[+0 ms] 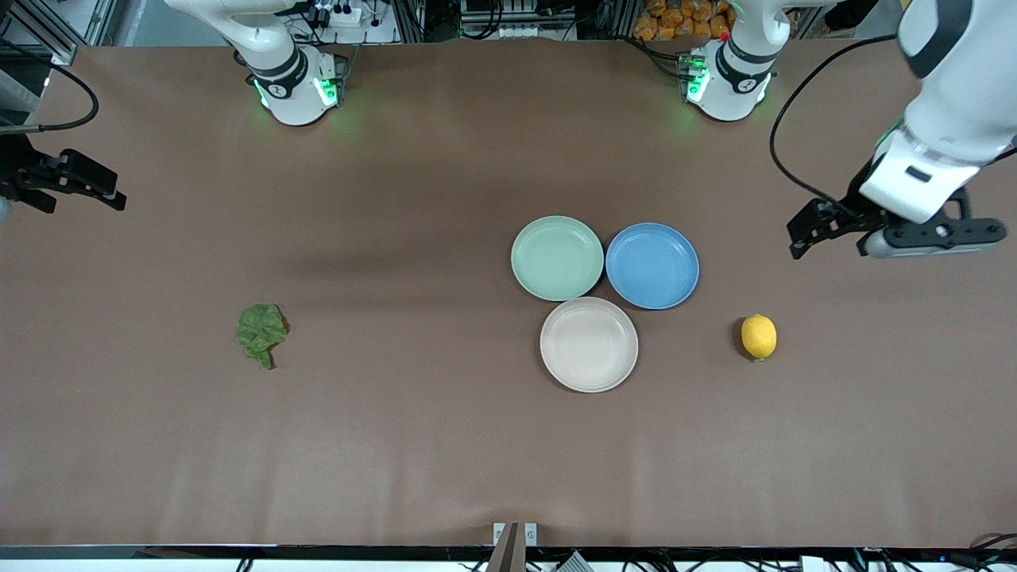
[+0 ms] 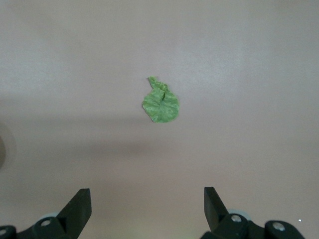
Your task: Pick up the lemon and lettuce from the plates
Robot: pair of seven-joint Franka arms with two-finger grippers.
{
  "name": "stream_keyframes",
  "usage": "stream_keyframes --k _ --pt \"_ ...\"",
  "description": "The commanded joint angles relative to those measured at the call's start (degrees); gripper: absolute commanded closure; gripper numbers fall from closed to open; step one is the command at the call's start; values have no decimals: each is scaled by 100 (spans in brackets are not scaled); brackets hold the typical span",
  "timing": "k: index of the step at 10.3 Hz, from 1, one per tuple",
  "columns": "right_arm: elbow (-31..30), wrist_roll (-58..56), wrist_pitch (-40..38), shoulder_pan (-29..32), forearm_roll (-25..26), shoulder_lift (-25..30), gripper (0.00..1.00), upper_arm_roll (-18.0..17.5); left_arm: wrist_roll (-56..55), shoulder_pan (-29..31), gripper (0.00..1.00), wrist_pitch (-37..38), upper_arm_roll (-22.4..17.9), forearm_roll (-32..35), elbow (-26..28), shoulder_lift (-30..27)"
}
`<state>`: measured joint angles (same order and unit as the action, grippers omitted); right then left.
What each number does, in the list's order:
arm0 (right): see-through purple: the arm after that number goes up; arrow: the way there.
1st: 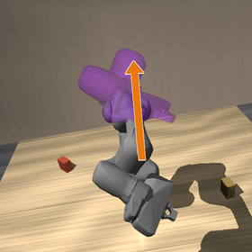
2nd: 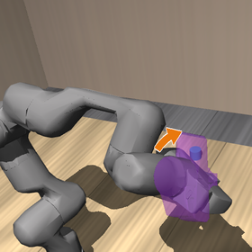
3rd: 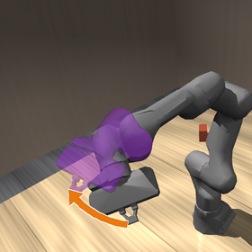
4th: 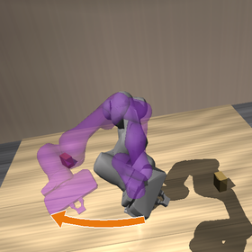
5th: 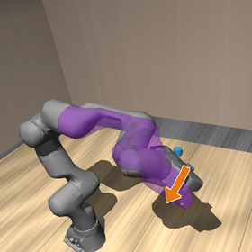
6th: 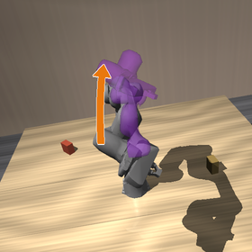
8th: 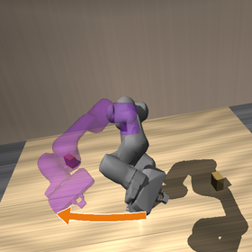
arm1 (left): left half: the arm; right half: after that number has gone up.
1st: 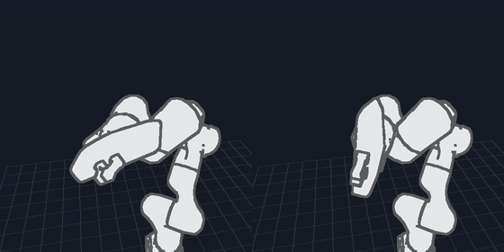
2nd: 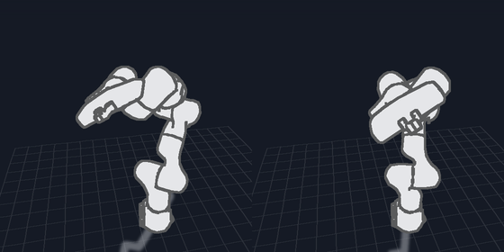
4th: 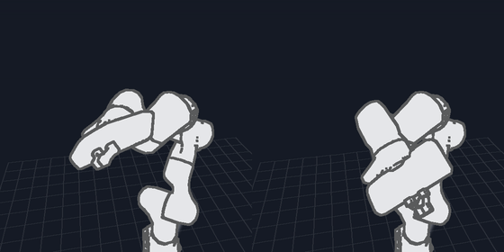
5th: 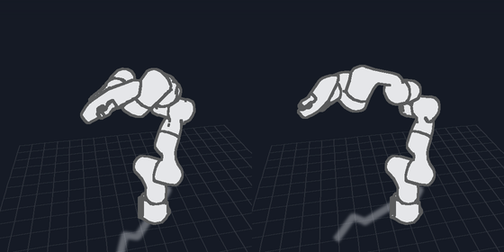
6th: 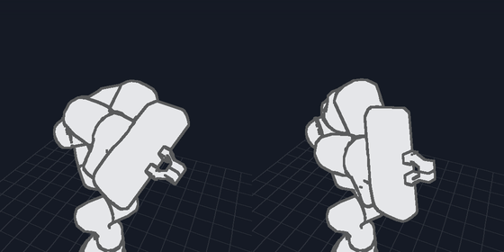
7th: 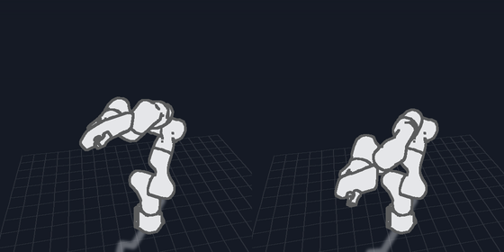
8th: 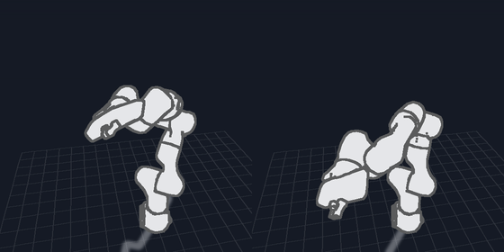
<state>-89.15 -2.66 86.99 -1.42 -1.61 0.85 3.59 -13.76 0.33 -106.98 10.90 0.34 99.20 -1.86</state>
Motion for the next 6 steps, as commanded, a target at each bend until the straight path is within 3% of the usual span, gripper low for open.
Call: stream_keyframes --k 1,6 --pt "-41 -59 -85 -34 -85 100 0 28 163 28 0 1070 -9 -113 -1092 378" --pt "3 -50 -244 -34 -85 161 0 -8 374 28 0 1637 0 -34 -1254 318"
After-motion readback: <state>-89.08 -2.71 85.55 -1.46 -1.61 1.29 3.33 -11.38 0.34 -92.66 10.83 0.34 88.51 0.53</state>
